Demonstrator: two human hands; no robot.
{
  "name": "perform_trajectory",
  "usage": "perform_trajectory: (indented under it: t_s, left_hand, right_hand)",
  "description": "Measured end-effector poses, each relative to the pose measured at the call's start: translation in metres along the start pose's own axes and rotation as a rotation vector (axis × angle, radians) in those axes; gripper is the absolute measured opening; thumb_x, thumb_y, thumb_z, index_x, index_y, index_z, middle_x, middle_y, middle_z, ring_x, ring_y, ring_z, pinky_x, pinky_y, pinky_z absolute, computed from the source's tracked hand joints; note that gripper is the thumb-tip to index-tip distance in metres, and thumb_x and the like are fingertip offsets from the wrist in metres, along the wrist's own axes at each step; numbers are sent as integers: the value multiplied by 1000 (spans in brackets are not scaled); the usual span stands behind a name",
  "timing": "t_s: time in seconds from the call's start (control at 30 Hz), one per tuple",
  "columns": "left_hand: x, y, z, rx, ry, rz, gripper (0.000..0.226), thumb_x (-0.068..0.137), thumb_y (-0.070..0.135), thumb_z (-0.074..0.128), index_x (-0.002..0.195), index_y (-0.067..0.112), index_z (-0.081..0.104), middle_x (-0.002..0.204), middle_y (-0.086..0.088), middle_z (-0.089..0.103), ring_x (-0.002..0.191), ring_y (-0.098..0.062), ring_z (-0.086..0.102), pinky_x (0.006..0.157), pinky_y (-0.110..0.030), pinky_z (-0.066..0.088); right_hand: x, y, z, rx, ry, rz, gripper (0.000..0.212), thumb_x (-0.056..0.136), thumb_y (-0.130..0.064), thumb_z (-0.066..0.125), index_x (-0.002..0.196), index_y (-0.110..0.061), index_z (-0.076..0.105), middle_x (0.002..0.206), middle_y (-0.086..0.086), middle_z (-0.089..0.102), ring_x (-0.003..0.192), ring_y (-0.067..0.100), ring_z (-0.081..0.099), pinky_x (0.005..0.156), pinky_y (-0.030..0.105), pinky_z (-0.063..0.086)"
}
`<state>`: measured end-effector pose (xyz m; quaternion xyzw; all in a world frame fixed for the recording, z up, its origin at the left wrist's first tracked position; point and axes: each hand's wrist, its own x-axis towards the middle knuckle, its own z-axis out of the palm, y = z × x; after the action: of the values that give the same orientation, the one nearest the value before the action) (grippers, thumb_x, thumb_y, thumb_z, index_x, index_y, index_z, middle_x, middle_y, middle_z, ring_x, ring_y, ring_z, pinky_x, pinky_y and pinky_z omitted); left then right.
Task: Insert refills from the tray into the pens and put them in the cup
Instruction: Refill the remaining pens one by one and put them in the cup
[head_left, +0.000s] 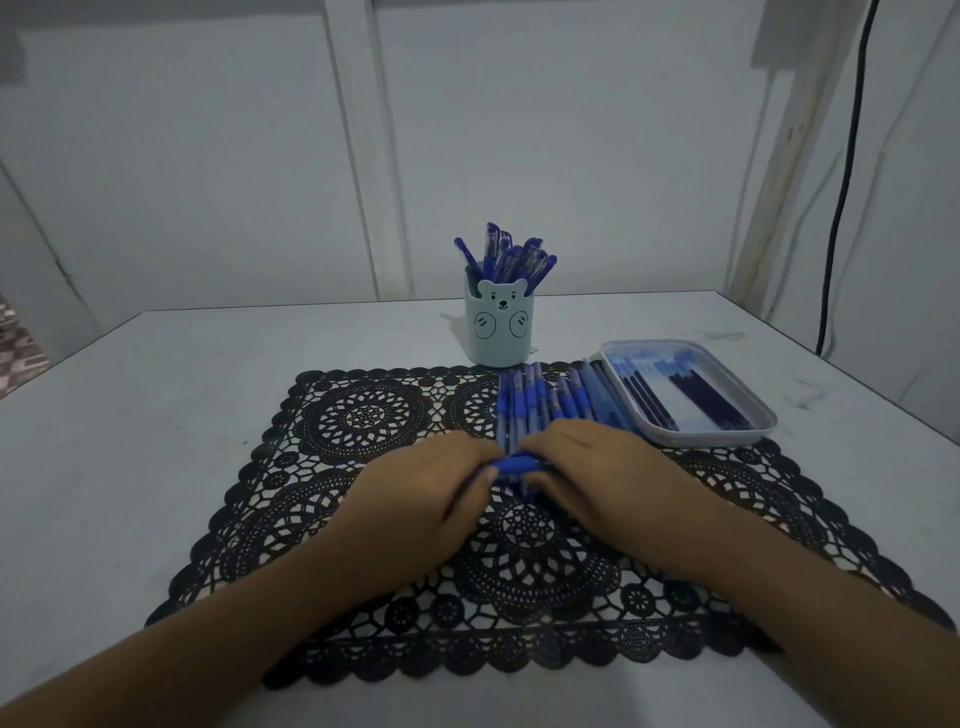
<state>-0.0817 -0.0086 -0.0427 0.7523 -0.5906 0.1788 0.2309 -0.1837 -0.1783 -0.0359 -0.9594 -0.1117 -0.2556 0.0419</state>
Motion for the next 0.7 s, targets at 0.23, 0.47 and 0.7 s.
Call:
perform_trajectory:
  t_s: [0.23,0.47,0.7]
  left_hand:
    - [0,2,-1,35,53,83,28,91,22,40,100,11,64,80,3,63,70,-9,53,62,-20,41]
    - [-3,2,-5,67,43,101,27,91,23,41,98,13,65,79,4,61,68,-11,54,58,-23,42]
    - [-1,-6,-2,63,90,-47,27,90,27,40,99,16,63,78,8,59,70,-4,47,62,-15,38]
  right_hand:
    - [-3,-6,-3,-91,-82,-23,12,89,-28,40,91,-20,50,65,-8,54,48,8,47,39,22,41]
    - [-5,0,-11,-4,-74,-30,28,92,-45,36,96,-28,58,47,-9,52,35,7,42,36,22,40]
    - [-6,1,-23,74,-97,234,32,96,-43,19,92,-27,46,63,-11,48,55,2,44,52,16,31]
